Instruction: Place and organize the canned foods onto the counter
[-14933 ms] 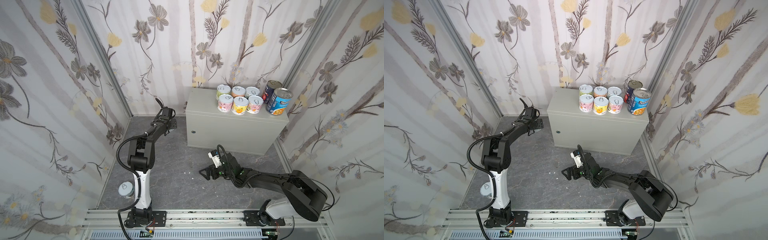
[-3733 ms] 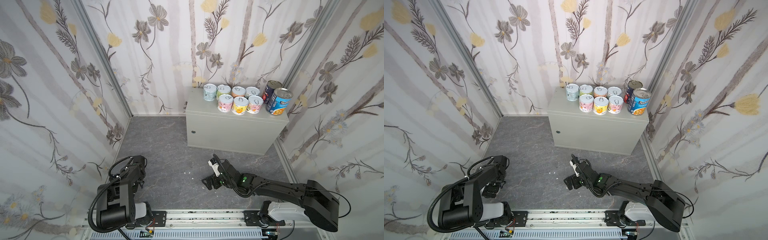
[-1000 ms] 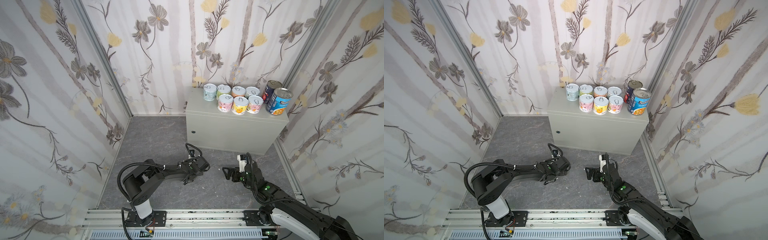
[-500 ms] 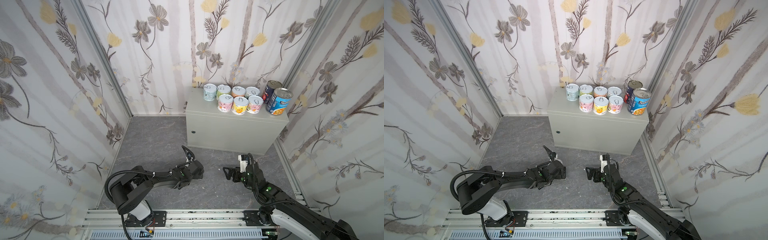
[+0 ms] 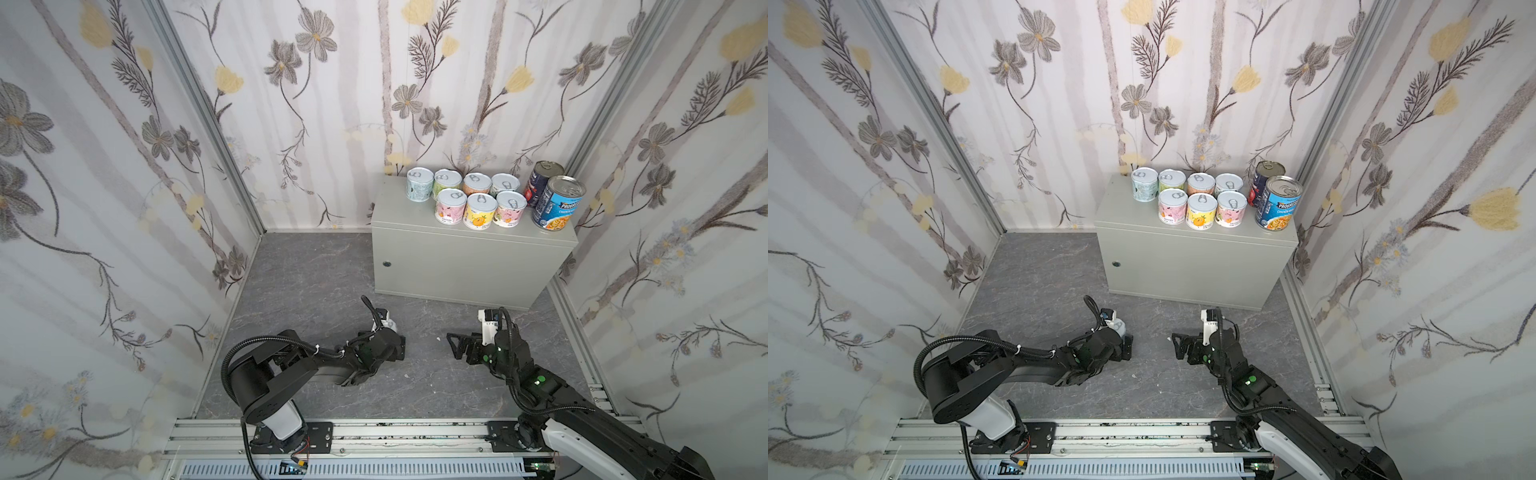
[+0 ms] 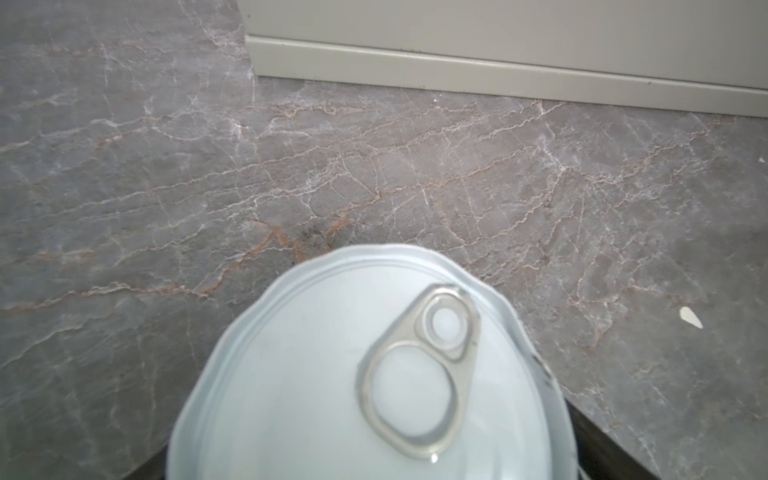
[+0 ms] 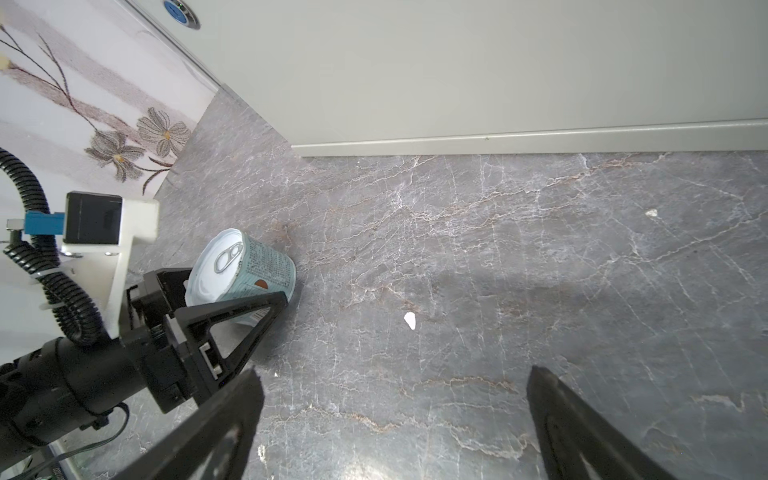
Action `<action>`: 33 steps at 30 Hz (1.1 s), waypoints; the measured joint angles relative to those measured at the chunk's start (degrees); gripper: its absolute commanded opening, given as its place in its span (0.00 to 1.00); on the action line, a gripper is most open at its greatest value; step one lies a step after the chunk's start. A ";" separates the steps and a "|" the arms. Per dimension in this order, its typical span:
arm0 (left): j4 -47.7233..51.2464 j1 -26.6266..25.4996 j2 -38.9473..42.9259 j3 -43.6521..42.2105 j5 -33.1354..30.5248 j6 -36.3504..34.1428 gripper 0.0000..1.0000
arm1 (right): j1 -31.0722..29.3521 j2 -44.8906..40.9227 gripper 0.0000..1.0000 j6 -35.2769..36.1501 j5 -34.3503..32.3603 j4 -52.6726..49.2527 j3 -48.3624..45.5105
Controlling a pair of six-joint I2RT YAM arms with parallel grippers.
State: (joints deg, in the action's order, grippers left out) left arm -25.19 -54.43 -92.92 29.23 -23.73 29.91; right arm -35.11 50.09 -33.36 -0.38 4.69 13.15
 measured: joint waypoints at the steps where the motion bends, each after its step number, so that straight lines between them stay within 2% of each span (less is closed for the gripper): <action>1: -1.22 0.00 -0.46 -0.24 -0.37 -0.42 1.00 | 0.04 -0.17 1.00 0.00 0.02 0.00 0.00; 13: -17.20 0.42 -4.74 -5.14 -2.86 -4.83 0.98 | 0.15 0.63 1.00 0.15 0.00 0.72 0.96; 23: -29.59 0.92 -10.03 -6.36 -2.93 -7.67 0.87 | 0.31 4.87 1.00 1.51 0.00 1.95 3.43; 29: -33.40 1.11 -12.07 -5.95 -2.51 -9.94 0.78 | 0.46 6.49 1.00 2.36 0.02 3.23 4.33; 33: -34.64 1.18 -12.11 -5.70 -1.88 -10.49 0.76 | 0.59 6.91 1.00 2.56 0.02 3.23 4.72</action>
State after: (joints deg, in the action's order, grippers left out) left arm -59.83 -53.25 -105.03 23.53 -25.61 19.42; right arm -34.52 56.99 -30.81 -0.36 7.92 17.87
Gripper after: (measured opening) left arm 0.763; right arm 0.996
